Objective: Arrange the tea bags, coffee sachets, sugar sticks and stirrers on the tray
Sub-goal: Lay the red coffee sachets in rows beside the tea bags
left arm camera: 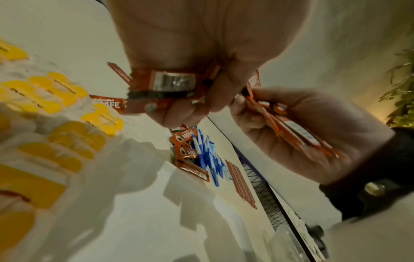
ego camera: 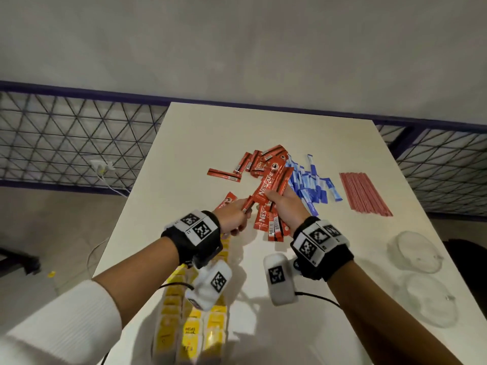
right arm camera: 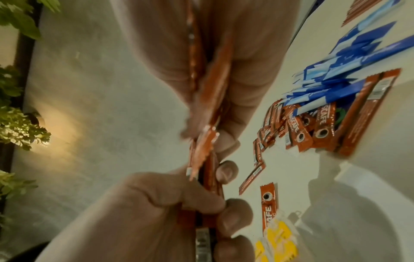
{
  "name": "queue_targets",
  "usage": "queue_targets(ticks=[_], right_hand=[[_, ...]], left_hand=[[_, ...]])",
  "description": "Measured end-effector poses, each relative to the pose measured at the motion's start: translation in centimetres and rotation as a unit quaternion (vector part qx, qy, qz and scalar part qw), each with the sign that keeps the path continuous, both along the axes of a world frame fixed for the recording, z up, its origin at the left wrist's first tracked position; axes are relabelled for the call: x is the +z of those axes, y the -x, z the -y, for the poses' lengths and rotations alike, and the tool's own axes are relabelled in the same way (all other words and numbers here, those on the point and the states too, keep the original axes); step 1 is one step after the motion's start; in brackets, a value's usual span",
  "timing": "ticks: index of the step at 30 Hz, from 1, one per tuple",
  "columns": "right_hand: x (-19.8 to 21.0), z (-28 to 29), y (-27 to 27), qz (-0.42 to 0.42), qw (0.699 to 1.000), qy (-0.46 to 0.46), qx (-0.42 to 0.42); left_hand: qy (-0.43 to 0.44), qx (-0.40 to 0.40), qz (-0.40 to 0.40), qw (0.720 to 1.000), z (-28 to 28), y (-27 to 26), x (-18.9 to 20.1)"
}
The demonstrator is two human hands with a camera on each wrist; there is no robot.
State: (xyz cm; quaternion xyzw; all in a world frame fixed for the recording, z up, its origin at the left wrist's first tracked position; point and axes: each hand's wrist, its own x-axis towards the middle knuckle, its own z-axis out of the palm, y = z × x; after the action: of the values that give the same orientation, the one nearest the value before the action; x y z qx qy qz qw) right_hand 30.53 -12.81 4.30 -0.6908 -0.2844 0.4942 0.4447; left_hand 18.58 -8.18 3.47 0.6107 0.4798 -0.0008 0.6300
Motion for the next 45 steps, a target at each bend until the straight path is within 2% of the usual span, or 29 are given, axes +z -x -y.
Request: queue_targets(ticks=[2, 5, 9, 11, 13, 18, 23, 26, 29, 33, 35, 39, 43, 45], right_hand=[[0.0, 0.8, -0.6, -0.003, 1.000, -0.001, 0.006], [-0.2, 1.4, -0.5, 0.008, 1.000, 0.011, 0.013], [-0.2, 2.2, 0.4, -0.001, 0.999, 0.004, 0.051], [0.1, 2.7, 0.7, 0.021, 0.996, -0.002, 0.085], [0.0, 3.1, 0.8, 0.064, 0.991, -0.005, 0.120], [-1.4, 4.1, 1.0, 0.149, 0.971, -0.012, 0.185], [-1.7, 4.4, 0.1, 0.141, 0.956, 0.069, 0.247], [-1.5, 4.5, -0.6, 0.134, 0.959, 0.086, 0.235], [-1.7, 4.3, -0.7, 0.091, 0.972, 0.077, 0.202], [-2.6, 4.0, -1.1, -0.083, 0.985, 0.055, 0.138], [-2.9, 4.1, -1.6, -0.105, 0.982, 0.045, 0.152], [-3.9, 4.6, -2.2, -0.062, 0.984, 0.034, 0.164], [-4.5, 4.6, -2.8, -0.025, 0.984, 0.037, 0.174], [-4.7, 4.5, -2.9, 0.012, 0.983, 0.044, 0.178]], left_hand=[[0.034, 0.020, 0.010, 0.999, 0.9, -0.4, 0.3], [0.098, 0.093, 0.067, 0.989, 2.0, -0.9, 0.8], [0.179, 0.169, 0.193, 0.950, 3.0, -1.7, 1.1], [0.205, 0.188, 0.226, 0.934, 3.4, -1.9, 0.9], [0.207, 0.192, 0.212, 0.936, 3.9, -2.1, 0.9], [0.151, 0.195, 0.104, 0.964, 5.1, -3.2, 0.2], [0.128, 0.230, 0.050, 0.963, 5.5, -3.9, -0.9], [0.116, 0.236, 0.056, 0.963, 5.6, -3.8, -1.0], [0.119, 0.245, 0.079, 0.959, 5.7, -3.5, -1.1], [0.084, 0.245, 0.046, 0.965, 5.9, -2.8, -1.3], [0.075, 0.245, 0.049, 0.965, 6.0, -2.6, -1.7], [0.093, 0.226, 0.050, 0.968, 6.6, -2.4, -2.1], [0.213, 0.211, 0.091, 0.950, 7.3, -2.0, -2.3], [0.226, 0.207, 0.088, 0.948, 7.5, -2.0, -2.6]])
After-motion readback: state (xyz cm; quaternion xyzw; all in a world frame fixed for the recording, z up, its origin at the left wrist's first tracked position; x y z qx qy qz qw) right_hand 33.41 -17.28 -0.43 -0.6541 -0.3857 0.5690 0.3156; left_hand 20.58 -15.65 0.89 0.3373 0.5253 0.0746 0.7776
